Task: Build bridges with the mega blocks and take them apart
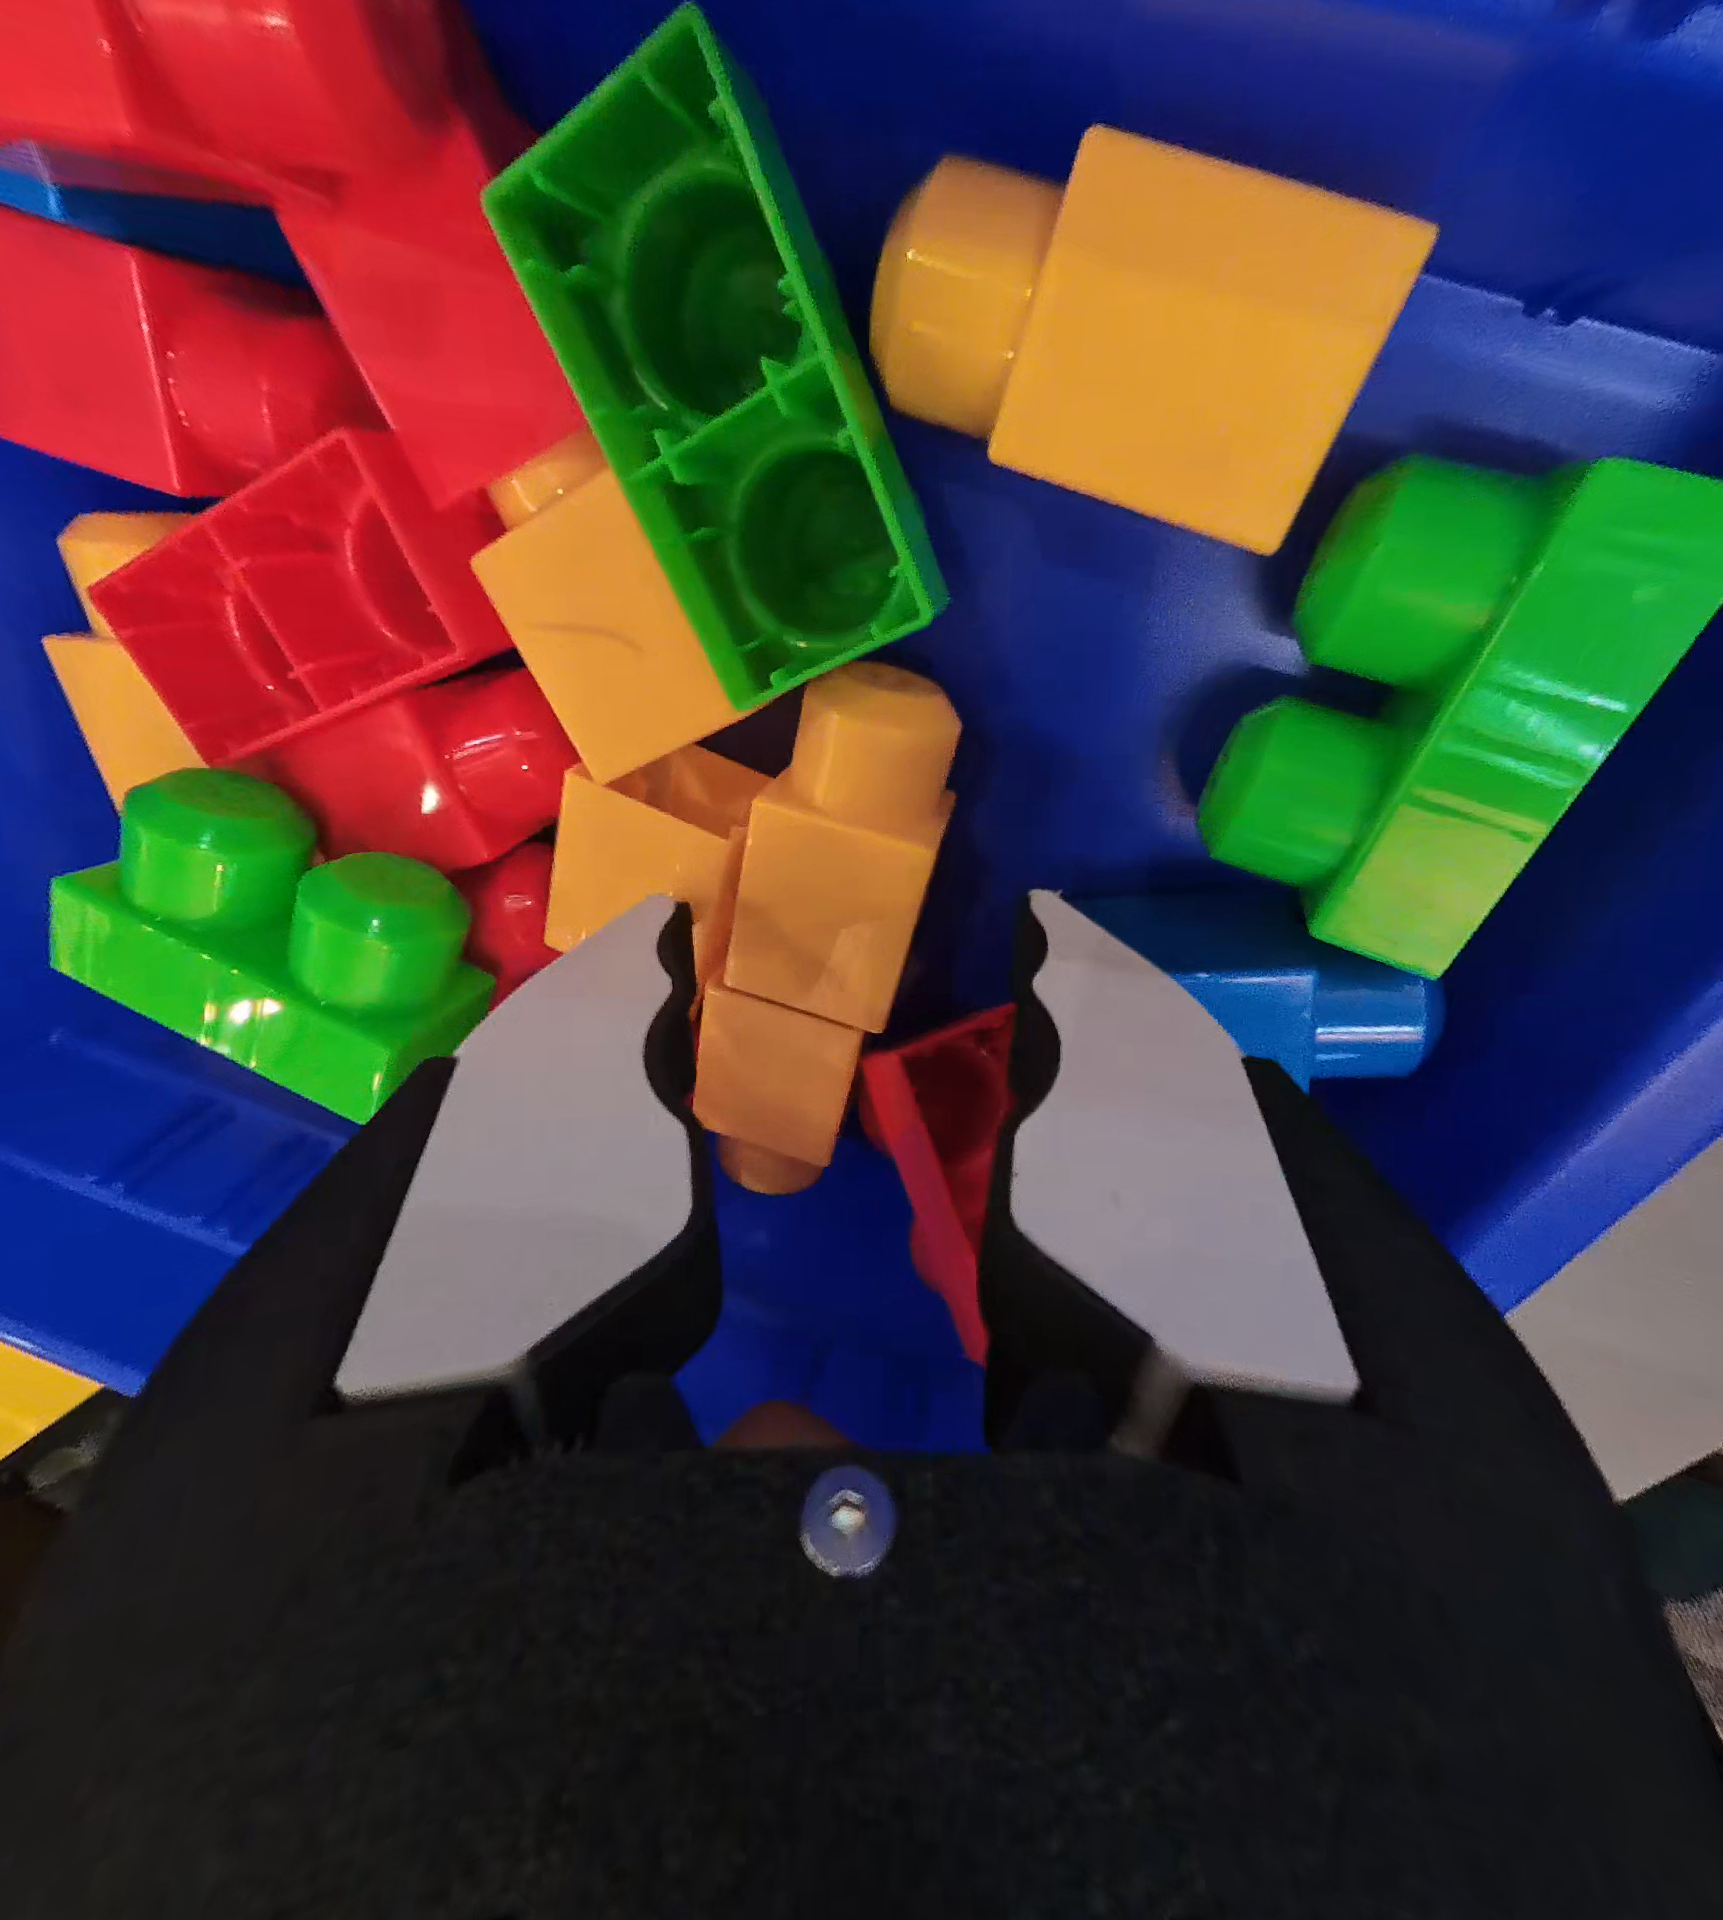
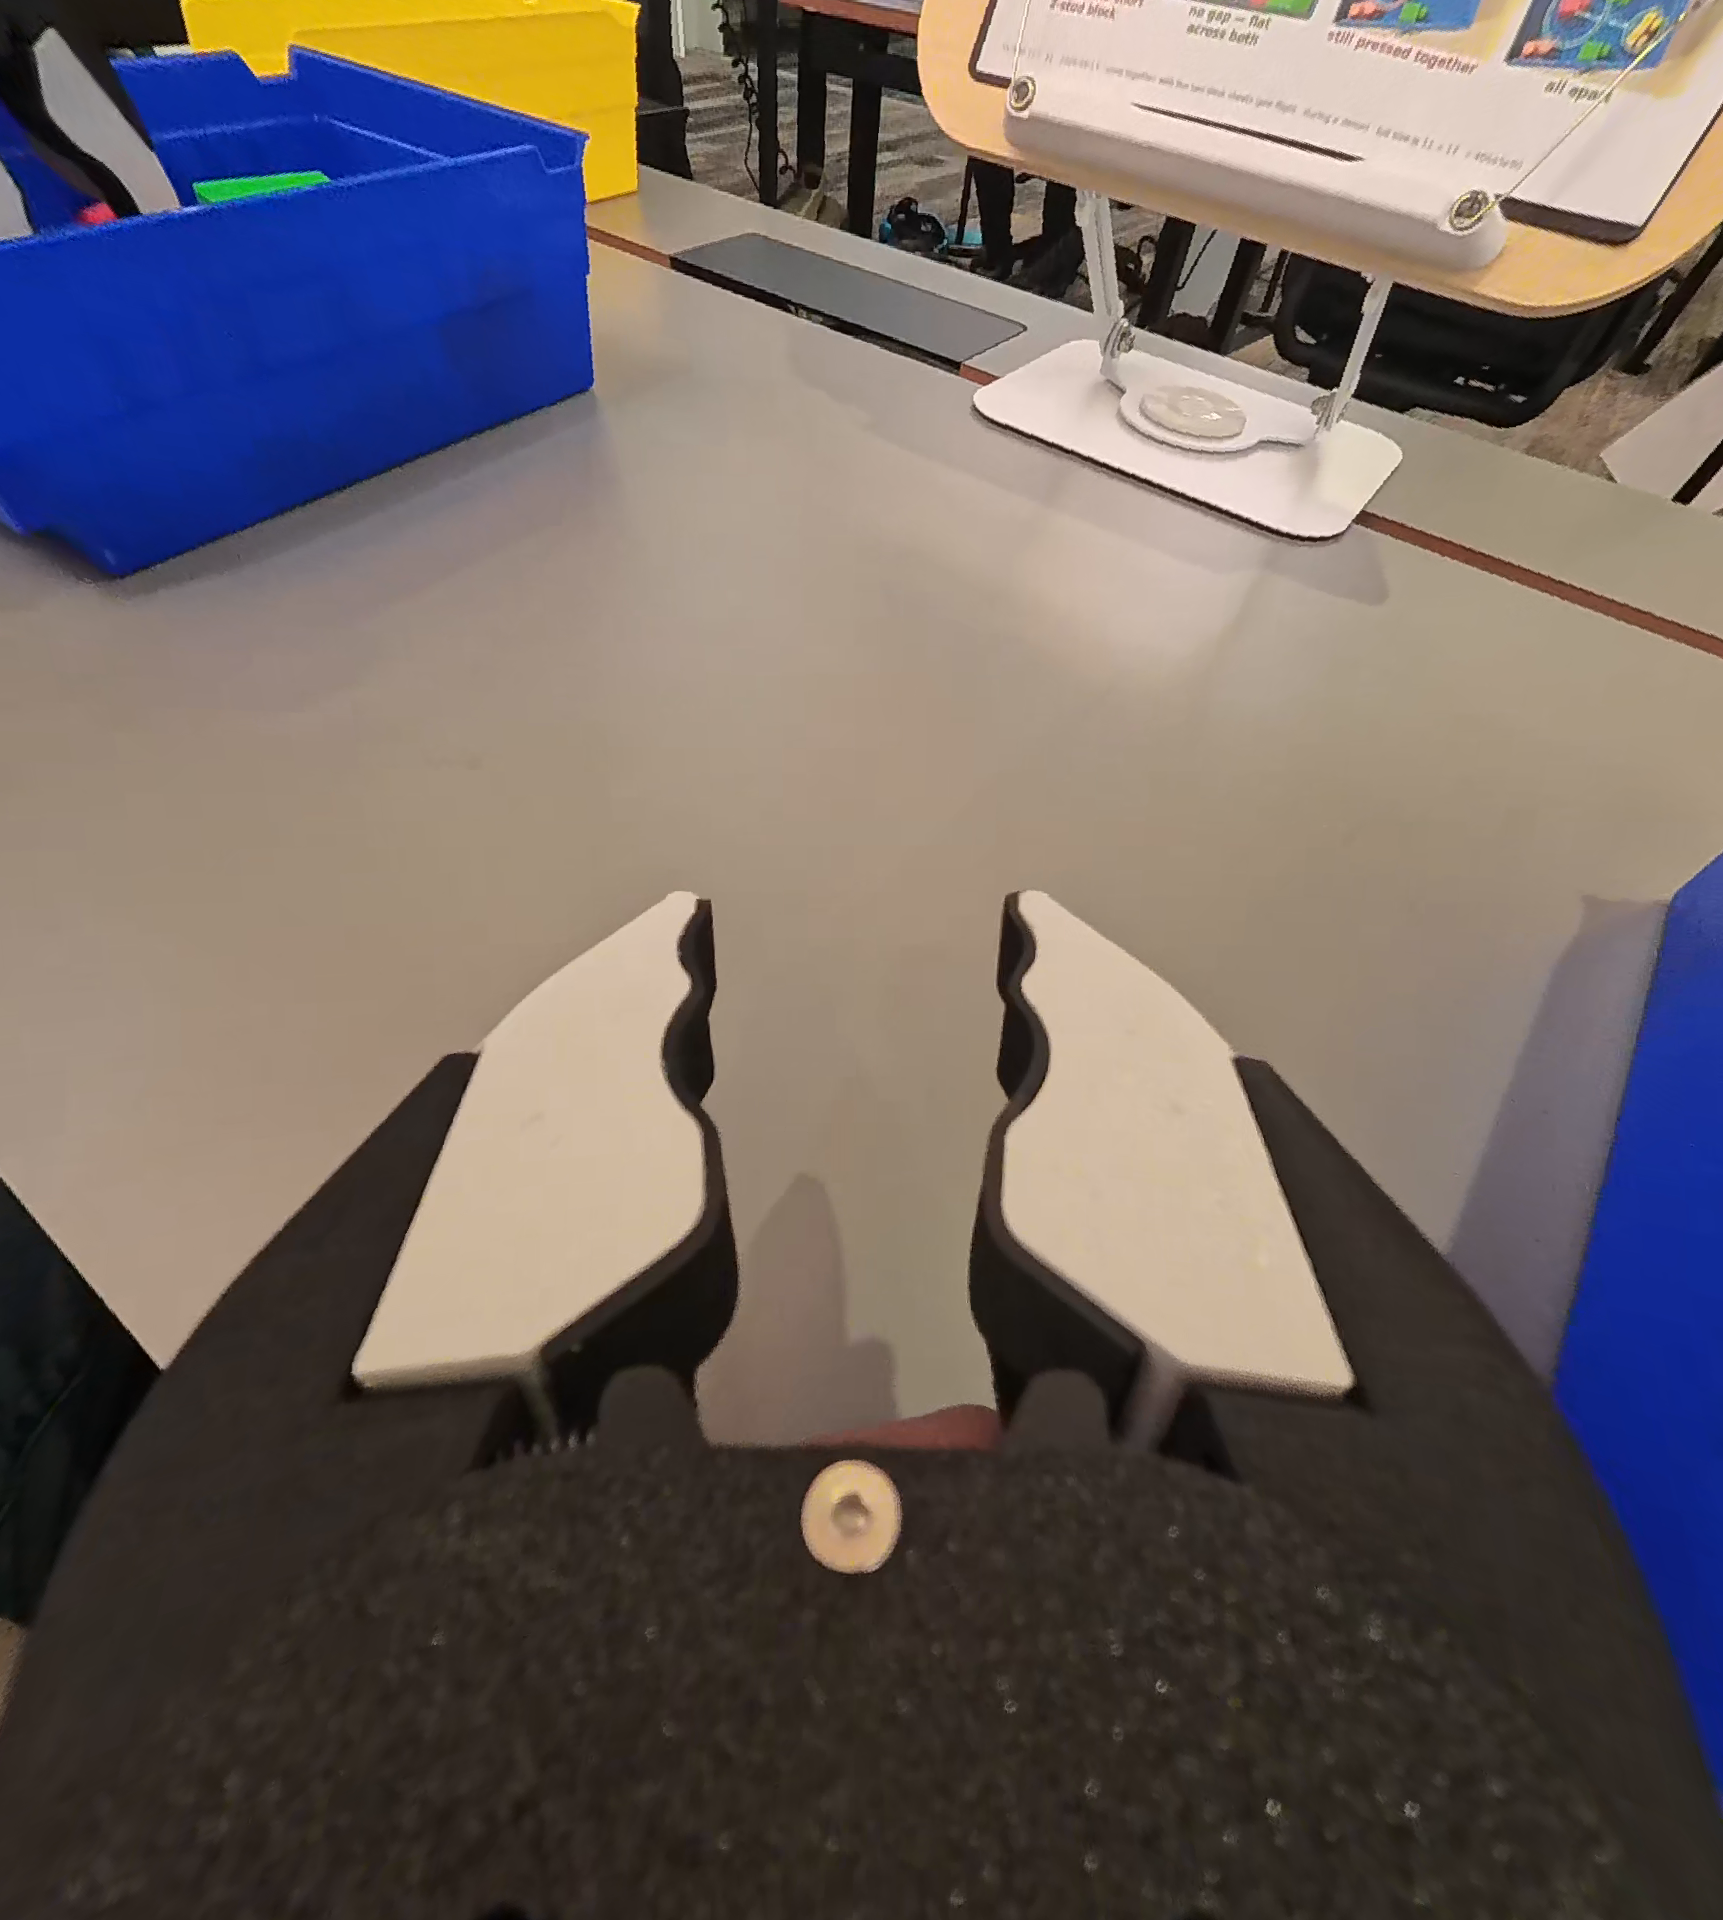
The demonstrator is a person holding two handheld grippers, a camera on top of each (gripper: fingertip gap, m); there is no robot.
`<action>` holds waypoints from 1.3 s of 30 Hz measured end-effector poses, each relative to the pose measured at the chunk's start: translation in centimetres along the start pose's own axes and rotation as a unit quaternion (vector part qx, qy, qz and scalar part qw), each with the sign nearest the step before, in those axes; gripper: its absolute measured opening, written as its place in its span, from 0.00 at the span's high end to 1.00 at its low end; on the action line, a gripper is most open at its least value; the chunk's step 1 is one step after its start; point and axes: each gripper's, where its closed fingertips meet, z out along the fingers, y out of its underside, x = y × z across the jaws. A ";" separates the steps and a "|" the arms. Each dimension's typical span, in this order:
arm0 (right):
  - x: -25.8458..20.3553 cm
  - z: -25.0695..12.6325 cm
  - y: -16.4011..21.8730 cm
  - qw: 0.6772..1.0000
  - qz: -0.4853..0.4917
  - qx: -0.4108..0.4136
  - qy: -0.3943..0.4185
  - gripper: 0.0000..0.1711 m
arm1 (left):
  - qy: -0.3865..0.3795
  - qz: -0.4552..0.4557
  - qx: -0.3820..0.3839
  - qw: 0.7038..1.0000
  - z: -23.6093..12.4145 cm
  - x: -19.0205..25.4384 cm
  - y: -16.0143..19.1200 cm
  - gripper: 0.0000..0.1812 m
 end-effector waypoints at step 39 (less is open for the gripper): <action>-0.3 0.0 0.4 1.000 -0.004 -0.012 -0.025 0.74 | 0.008 0.043 -0.017 0.999 -0.2 0.4 -0.3 0.71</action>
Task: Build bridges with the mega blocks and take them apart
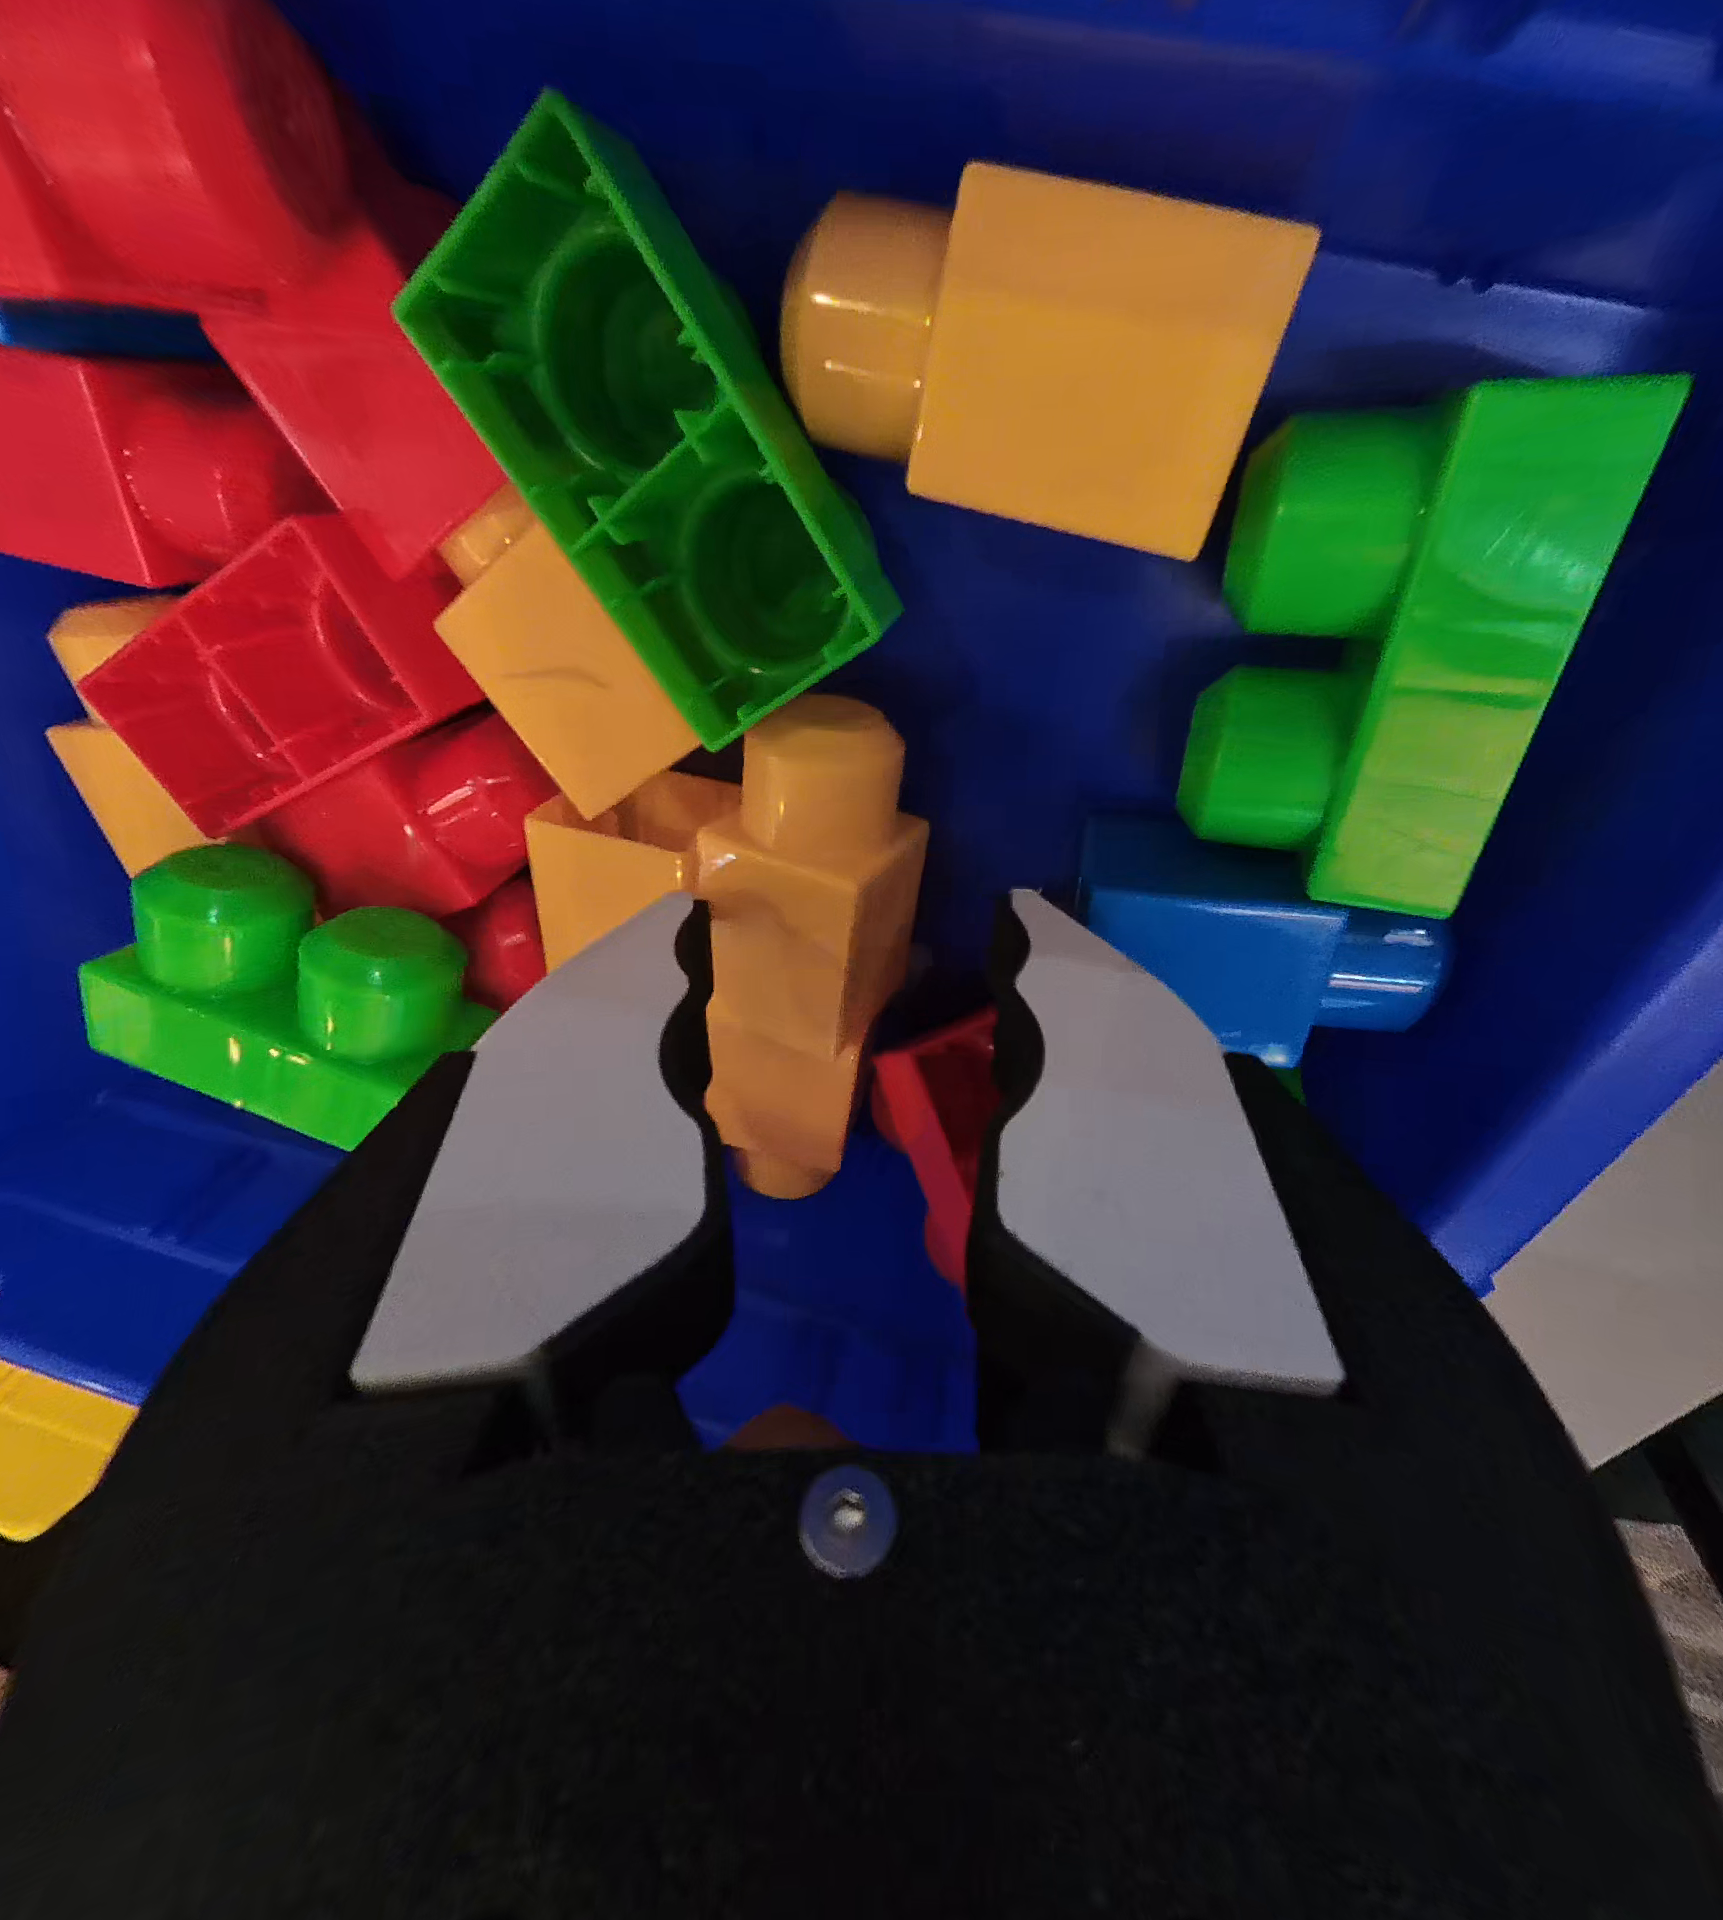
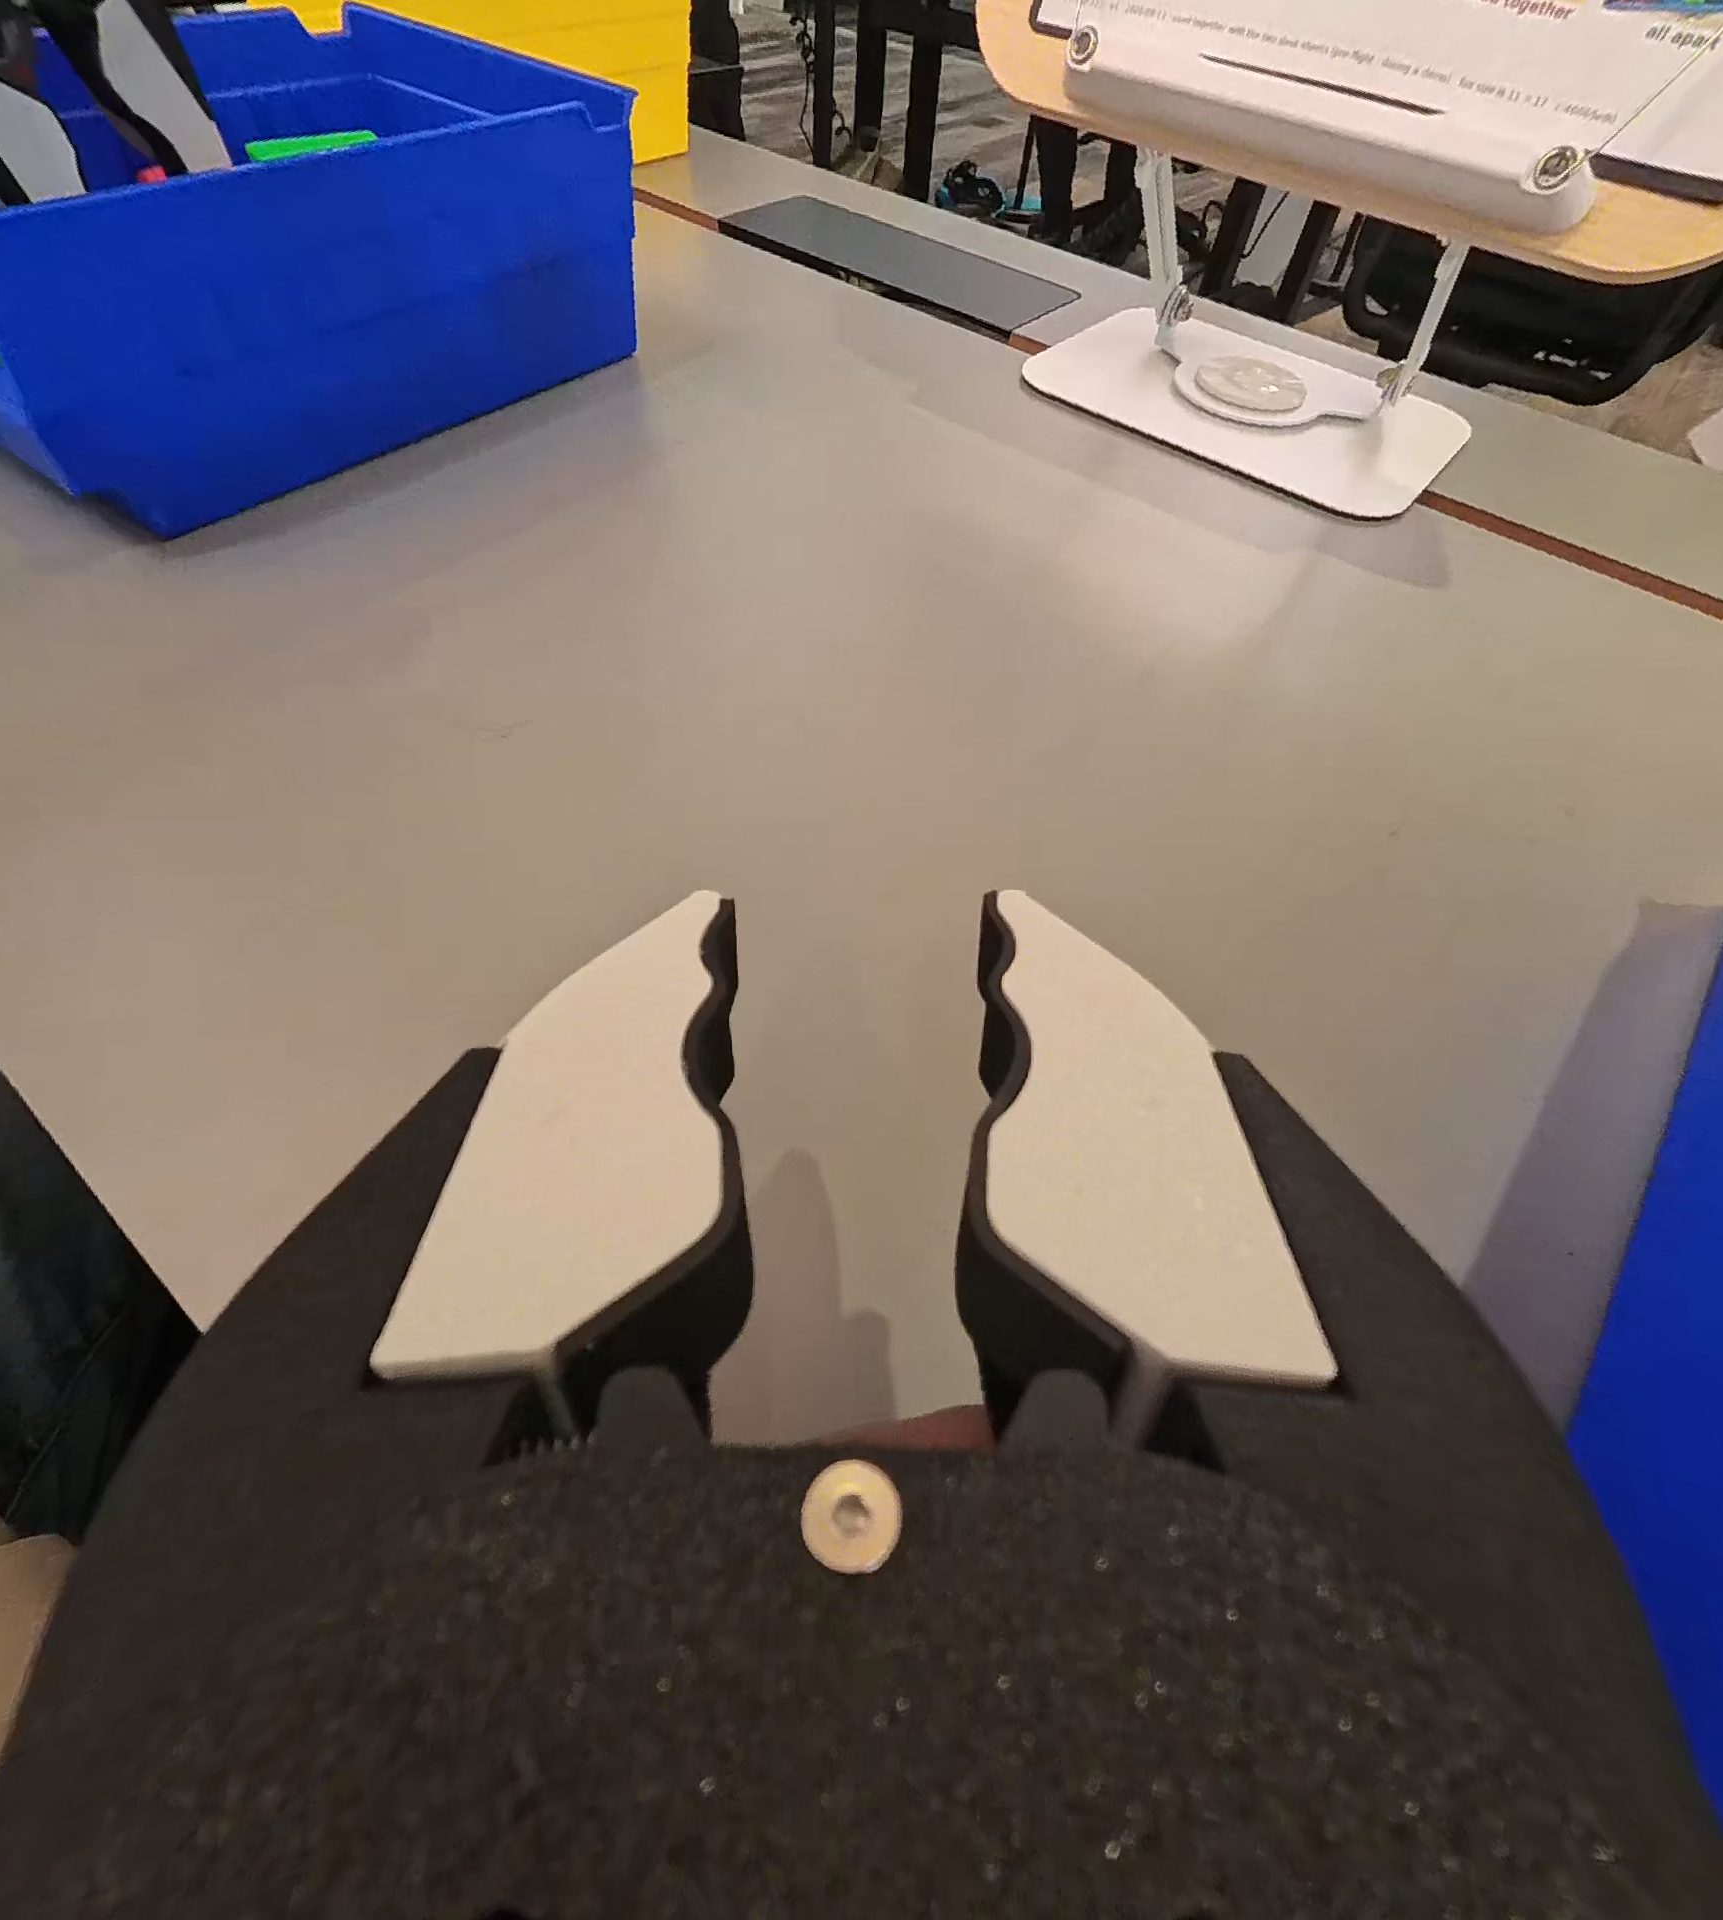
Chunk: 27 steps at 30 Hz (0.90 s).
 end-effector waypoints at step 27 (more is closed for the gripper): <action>1.2 -0.3 -1.9 0.994 -0.001 0.049 0.096 0.63 | -0.352 -0.501 0.423 0.668 -14.6 12.3 -6.2 0.75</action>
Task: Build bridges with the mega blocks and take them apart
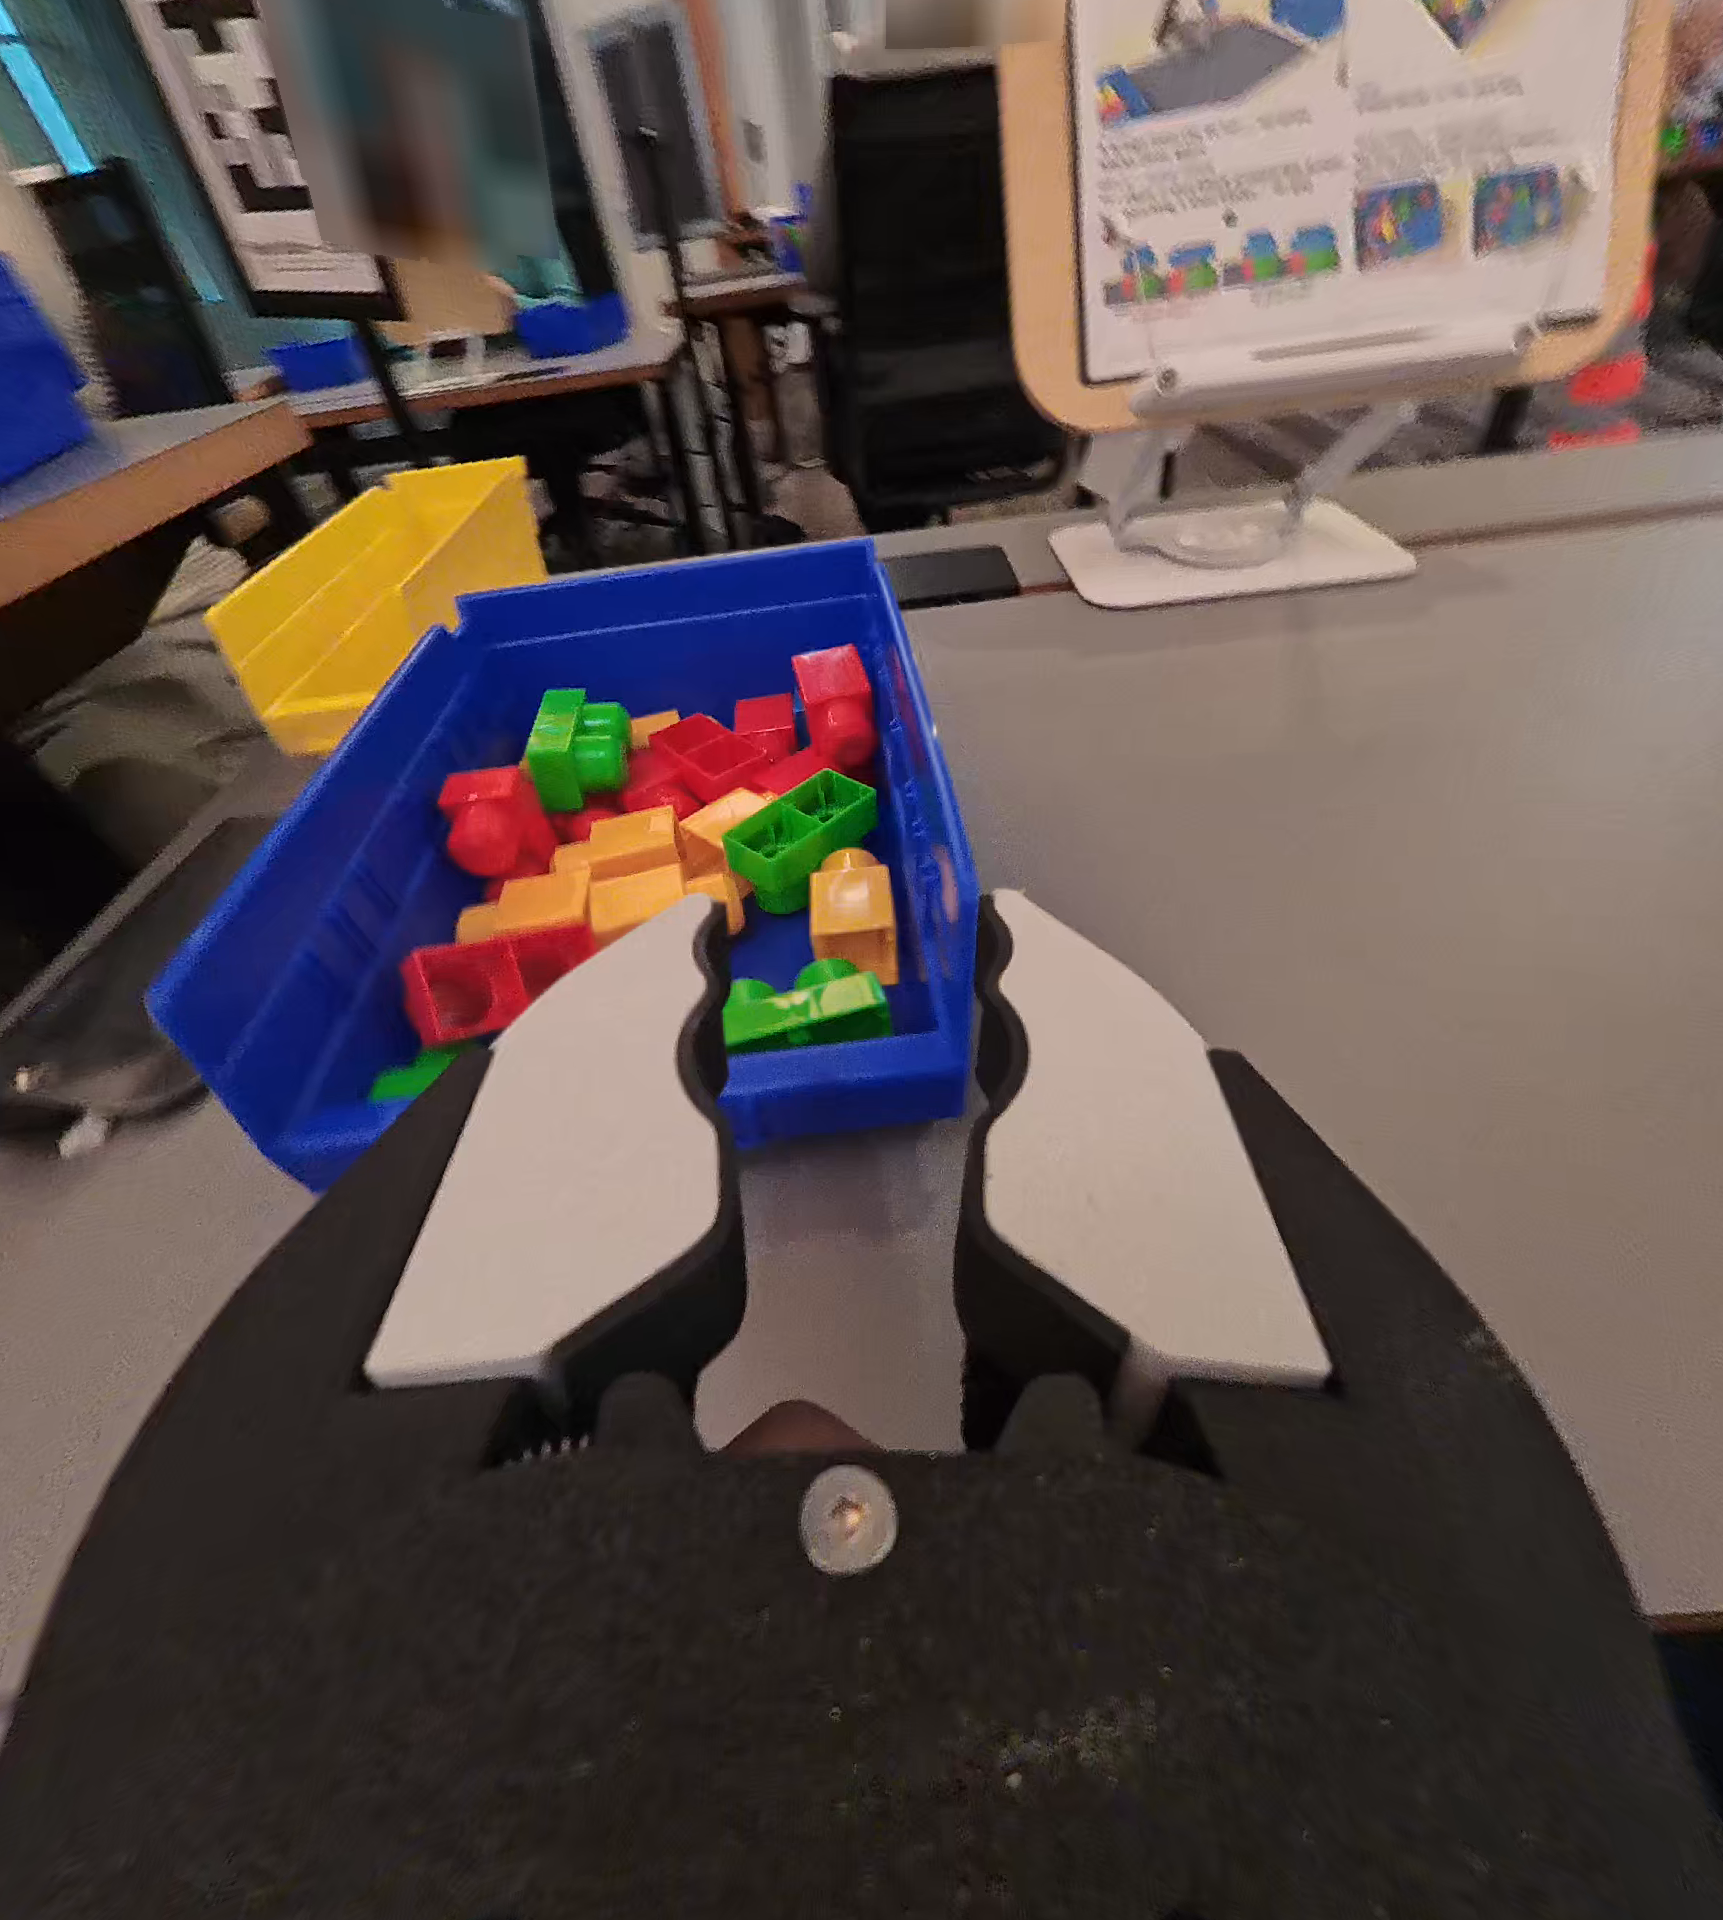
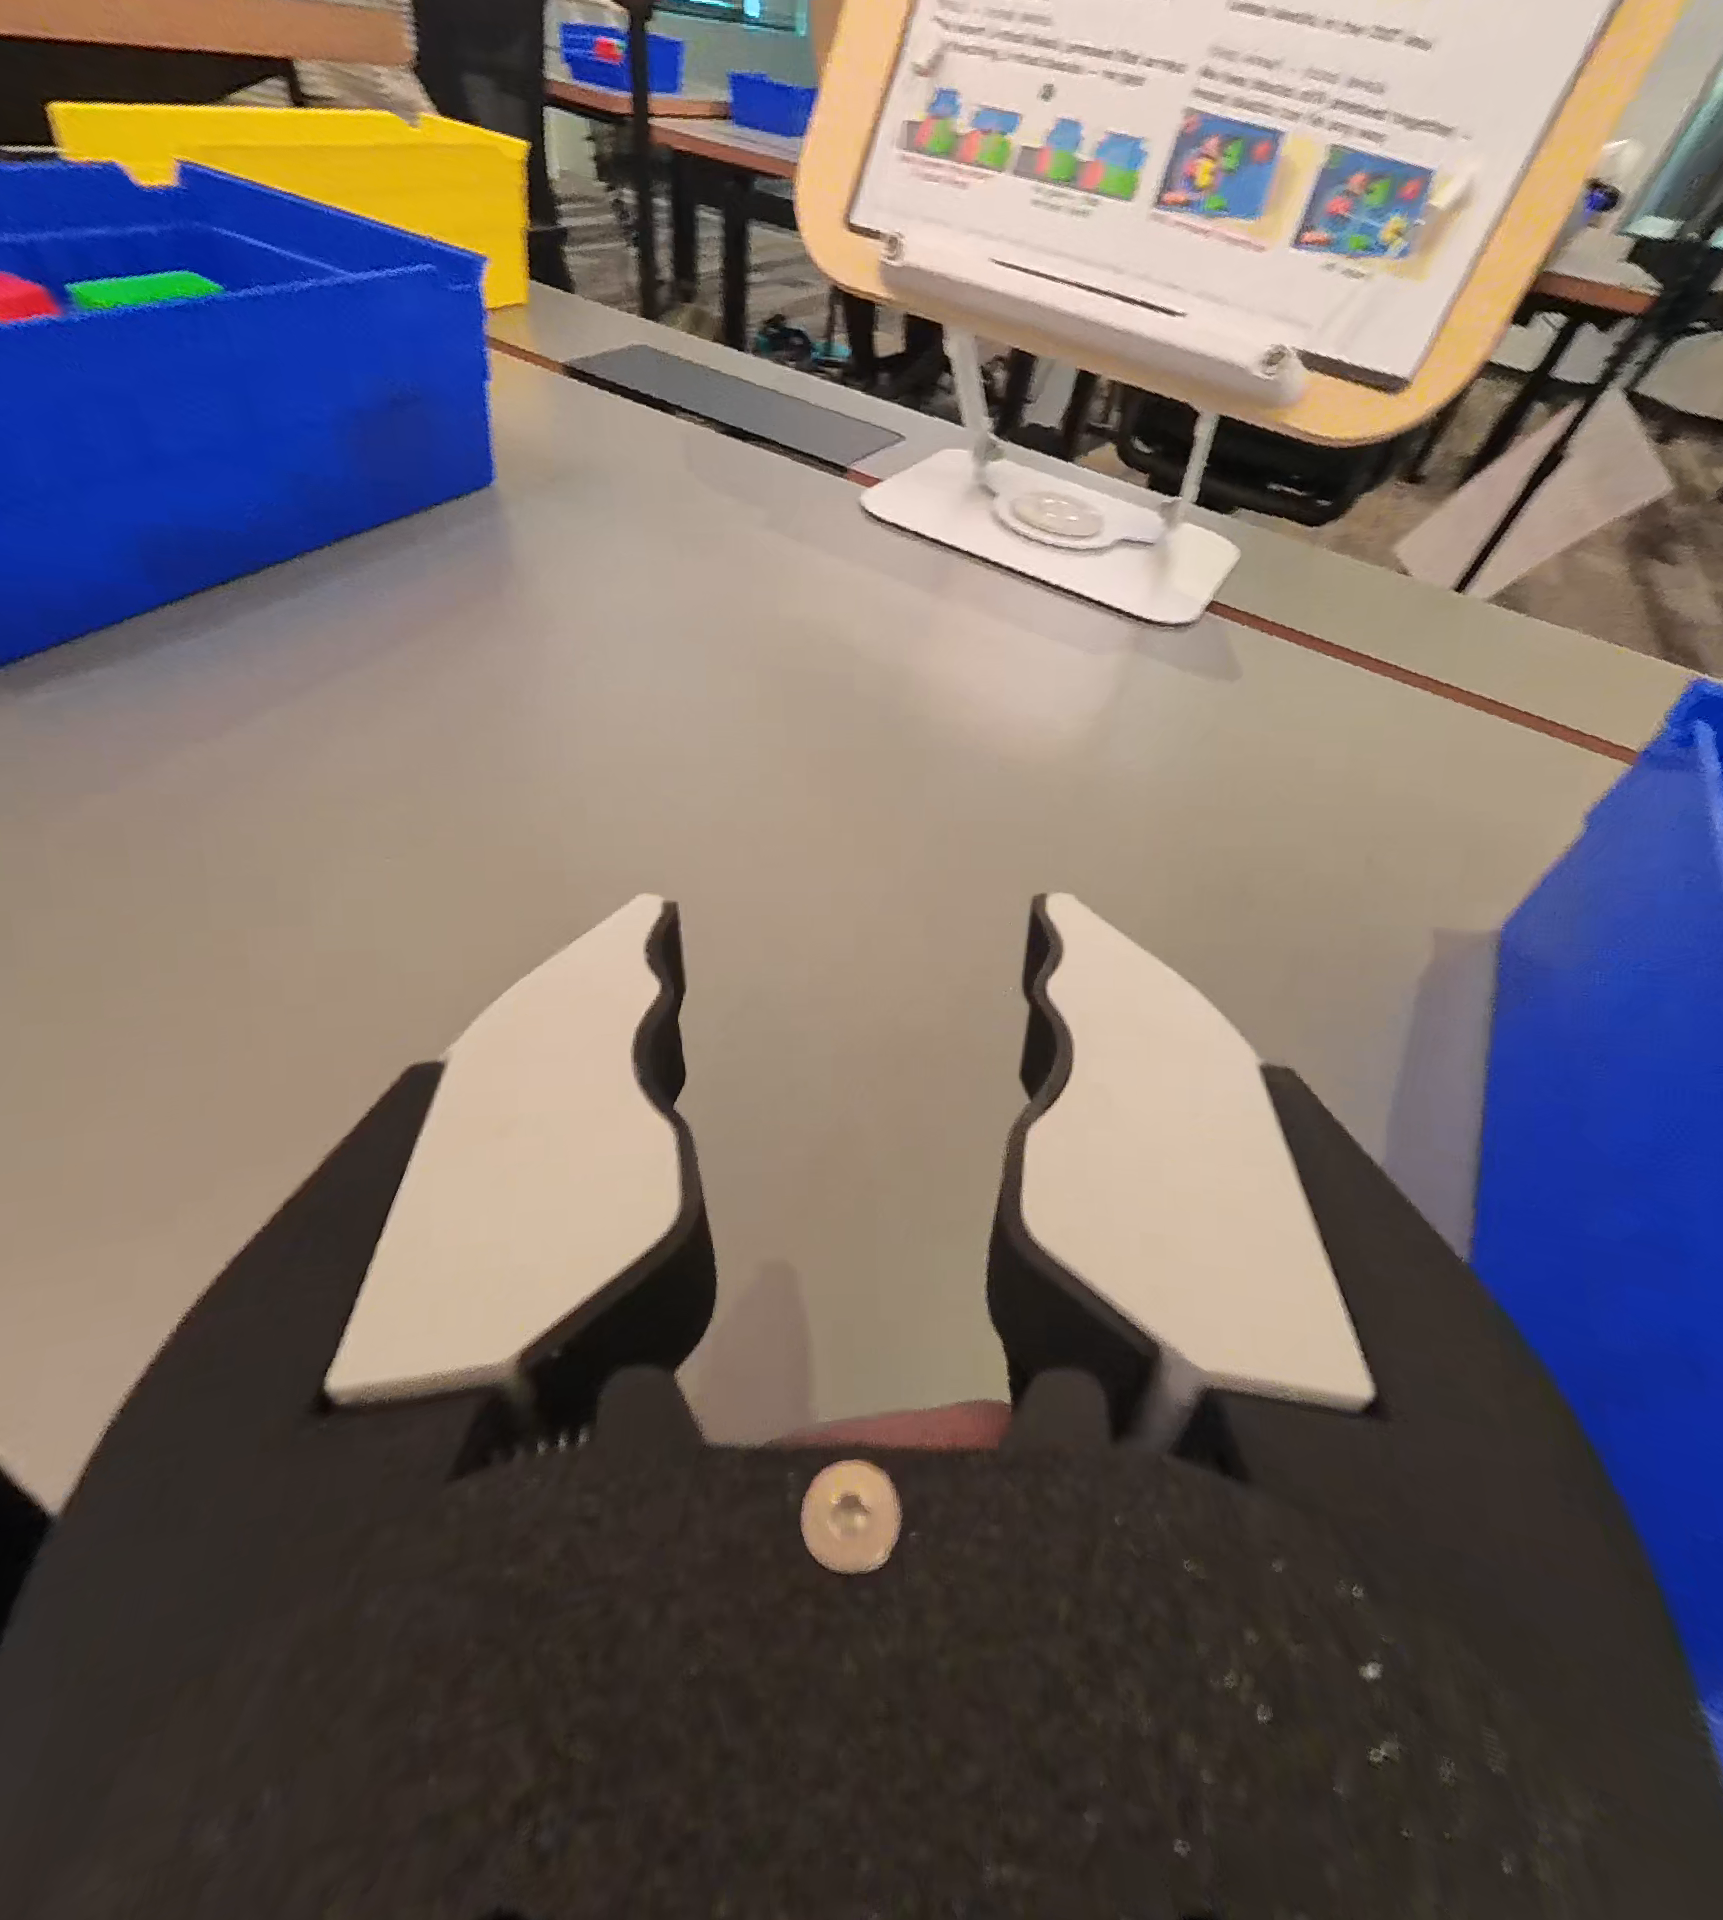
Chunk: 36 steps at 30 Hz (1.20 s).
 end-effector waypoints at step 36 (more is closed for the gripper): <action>-0.1 -1.5 1.6 0.998 0.007 -0.046 0.037 0.65 | 0.163 0.254 -0.125 0.945 3.1 -1.0 -1.5 0.70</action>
